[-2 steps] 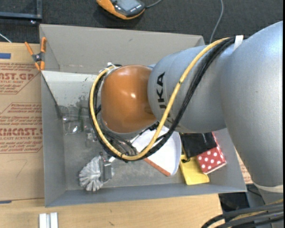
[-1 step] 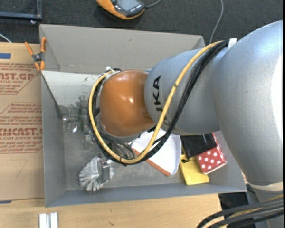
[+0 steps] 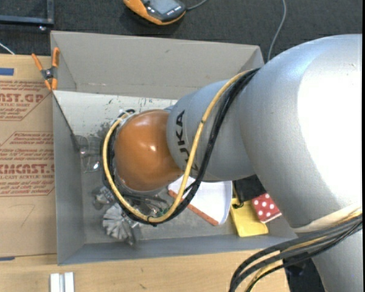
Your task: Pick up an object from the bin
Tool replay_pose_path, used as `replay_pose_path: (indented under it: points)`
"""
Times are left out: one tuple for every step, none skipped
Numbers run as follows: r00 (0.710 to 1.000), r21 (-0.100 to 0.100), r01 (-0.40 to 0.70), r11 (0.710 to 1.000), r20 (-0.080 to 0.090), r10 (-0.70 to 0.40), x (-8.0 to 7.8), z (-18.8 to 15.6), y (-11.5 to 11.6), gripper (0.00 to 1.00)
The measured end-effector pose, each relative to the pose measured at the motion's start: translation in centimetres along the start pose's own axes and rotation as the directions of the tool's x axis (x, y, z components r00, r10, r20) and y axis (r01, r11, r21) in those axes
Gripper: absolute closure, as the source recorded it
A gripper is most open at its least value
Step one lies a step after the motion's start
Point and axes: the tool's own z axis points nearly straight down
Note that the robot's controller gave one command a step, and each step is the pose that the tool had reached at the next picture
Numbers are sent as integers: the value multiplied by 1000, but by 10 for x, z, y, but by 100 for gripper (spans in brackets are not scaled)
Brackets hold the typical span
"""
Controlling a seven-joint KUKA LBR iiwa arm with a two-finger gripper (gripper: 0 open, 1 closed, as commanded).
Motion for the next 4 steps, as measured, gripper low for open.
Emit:
replay_pose_path:
  points:
    - [936,-3,-353,936,5,353,-12,2,-3,0]
    - [920,-1,-392,920,3,392,-15,5,-7,0]
    - [999,-1,-34,999,10,34,-67,8,-32,0]
    - [717,-5,-697,717,4,697,-3,2,-11,100]
